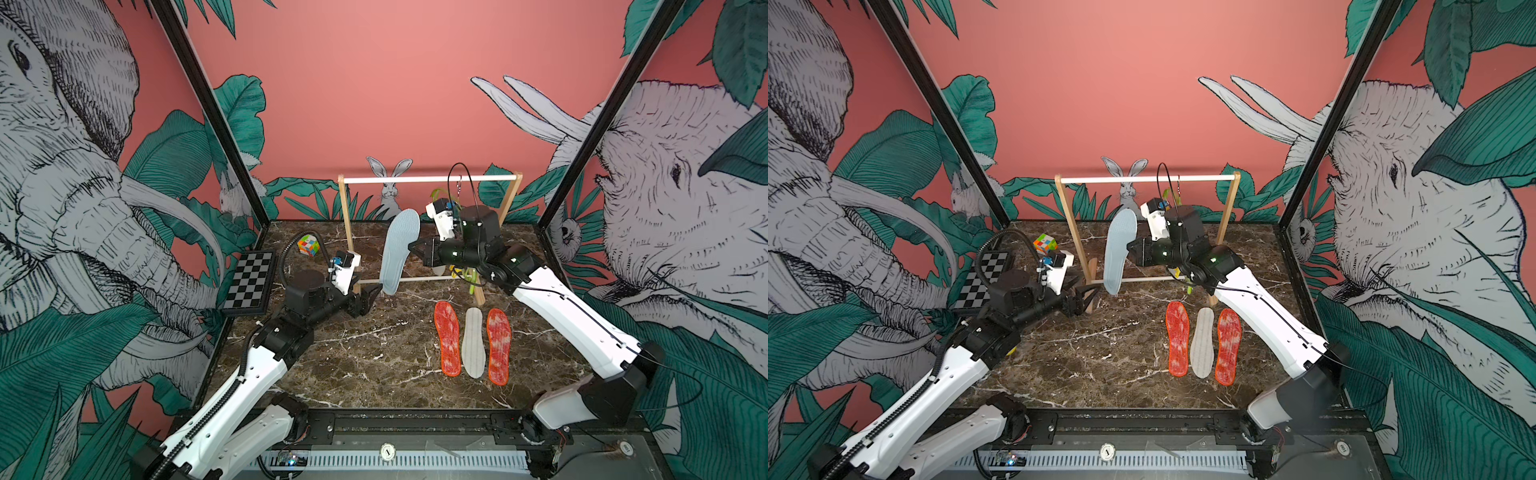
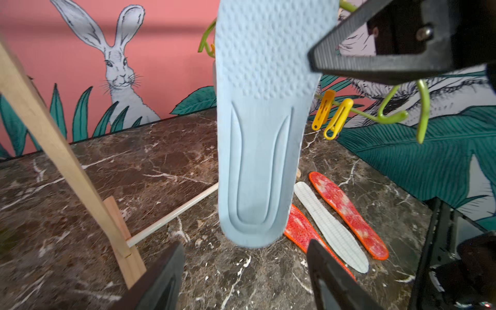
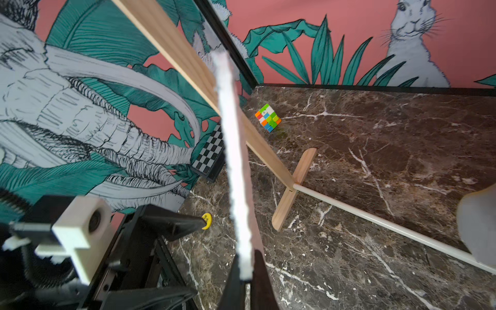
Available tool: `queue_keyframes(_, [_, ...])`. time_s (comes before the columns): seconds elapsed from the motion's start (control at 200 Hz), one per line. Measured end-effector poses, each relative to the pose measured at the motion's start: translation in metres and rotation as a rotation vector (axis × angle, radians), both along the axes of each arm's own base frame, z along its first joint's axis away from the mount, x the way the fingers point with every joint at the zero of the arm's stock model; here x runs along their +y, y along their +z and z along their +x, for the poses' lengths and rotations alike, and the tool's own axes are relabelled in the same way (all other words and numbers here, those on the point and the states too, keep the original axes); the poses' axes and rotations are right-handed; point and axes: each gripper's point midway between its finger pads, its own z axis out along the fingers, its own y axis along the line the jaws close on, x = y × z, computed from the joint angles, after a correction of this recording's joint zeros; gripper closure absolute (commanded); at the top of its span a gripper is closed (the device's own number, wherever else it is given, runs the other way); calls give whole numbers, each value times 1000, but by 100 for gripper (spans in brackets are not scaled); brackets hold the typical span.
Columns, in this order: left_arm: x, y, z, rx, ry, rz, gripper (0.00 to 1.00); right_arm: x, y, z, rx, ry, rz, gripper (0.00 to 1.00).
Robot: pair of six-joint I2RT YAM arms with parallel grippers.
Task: Take the shoe insoles off the hanger
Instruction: Place the insole at the center of the board.
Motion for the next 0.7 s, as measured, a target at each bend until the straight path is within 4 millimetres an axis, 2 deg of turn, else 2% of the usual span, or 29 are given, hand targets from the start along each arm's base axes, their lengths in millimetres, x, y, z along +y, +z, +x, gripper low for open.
queue_keyframes(0.25, [-19, -8, 0, 84, -122, -55, 39, 14, -1, -18, 46, 129, 42, 100])
queue_keyframes(0.36, [-18, -7, 1, 90, -127, -66, 41, 18, -3, -21, 64, 158, 53, 100])
queue_keyframes(0.54, [-16, 8, 1, 70, -145, -120, 41, 21, -2, -26, 75, 184, 64, 100])
queue_keyframes(0.7, [-14, 12, -1, 74, -162, -145, 41, 22, -2, -28, 81, 196, 70, 100])
